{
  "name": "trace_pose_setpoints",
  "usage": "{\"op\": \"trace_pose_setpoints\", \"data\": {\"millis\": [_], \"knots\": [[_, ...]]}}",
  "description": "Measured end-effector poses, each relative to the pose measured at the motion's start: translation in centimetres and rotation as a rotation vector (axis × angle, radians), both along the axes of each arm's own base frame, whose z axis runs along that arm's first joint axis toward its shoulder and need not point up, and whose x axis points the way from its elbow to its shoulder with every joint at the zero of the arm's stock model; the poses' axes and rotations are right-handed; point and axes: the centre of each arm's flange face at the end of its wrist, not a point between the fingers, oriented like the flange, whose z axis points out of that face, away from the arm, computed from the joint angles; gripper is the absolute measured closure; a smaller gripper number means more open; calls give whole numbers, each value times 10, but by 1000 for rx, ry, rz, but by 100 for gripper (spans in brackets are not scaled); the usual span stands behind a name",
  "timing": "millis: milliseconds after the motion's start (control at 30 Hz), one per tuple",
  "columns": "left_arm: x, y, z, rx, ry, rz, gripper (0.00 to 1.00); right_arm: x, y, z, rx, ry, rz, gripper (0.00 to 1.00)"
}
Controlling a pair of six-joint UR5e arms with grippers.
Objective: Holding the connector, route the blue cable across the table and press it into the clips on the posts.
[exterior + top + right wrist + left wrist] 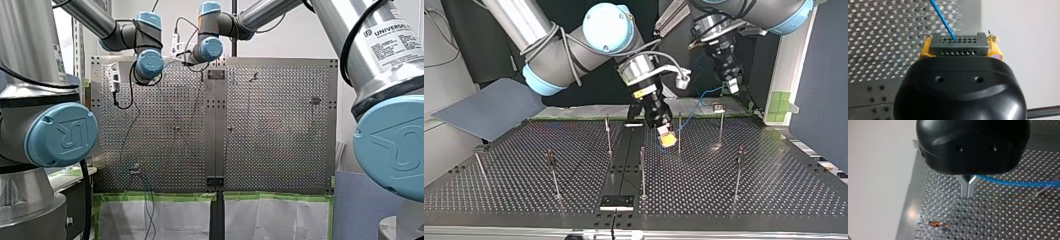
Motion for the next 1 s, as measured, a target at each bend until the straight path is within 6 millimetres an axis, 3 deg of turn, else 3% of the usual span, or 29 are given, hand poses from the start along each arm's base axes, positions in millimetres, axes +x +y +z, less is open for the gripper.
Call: {"op": "trace_pose_setpoints", "data": {"millis": [433,767,1000], "knots": [[17,-7,-12,-59,-26,-83,99,8,3,51,-53,-73,9,100],[50,-3,-32,-144,-74,-119,99,7,4,51,-33,-55,9,100],[64,12,-17,-212,-174,-128,99,6,4,43,-3,-37,2,100]]}}
